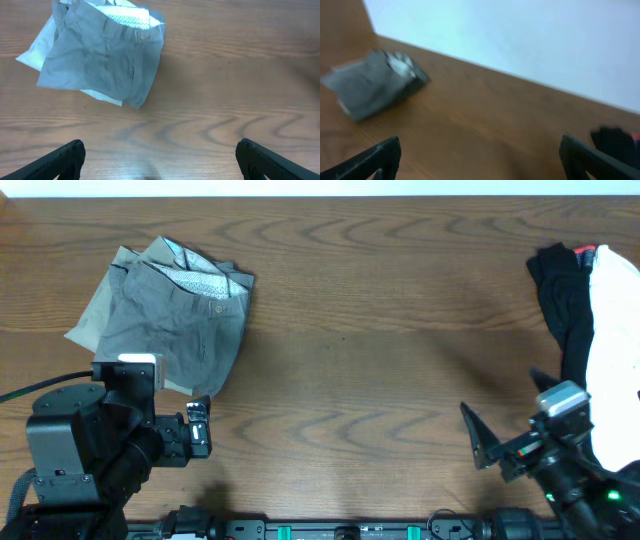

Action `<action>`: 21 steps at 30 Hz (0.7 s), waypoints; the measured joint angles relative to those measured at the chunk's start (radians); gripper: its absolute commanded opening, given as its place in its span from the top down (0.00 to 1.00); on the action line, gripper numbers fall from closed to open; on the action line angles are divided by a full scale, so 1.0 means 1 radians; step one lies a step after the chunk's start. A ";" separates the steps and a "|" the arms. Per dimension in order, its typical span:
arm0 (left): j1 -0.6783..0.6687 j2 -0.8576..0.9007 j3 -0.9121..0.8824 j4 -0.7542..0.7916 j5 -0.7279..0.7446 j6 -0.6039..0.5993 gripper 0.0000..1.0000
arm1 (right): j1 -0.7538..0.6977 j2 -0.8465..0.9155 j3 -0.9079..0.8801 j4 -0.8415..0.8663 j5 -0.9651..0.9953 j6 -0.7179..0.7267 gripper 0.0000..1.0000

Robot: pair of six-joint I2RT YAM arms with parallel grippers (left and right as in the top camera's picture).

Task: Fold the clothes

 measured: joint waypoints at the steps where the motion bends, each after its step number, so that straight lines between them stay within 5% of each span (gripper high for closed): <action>1: 0.000 0.000 0.000 -0.001 0.000 0.000 0.02 | -0.003 -0.023 -0.040 0.003 0.011 -0.003 0.01; 13: 0.000 0.000 0.000 0.000 0.000 -0.003 0.02 | -0.005 -0.349 -0.546 0.267 0.051 -0.014 0.01; 21: 0.000 0.000 0.000 -0.001 0.000 -0.003 0.02 | -0.005 -0.378 -0.725 0.458 0.025 -0.014 0.01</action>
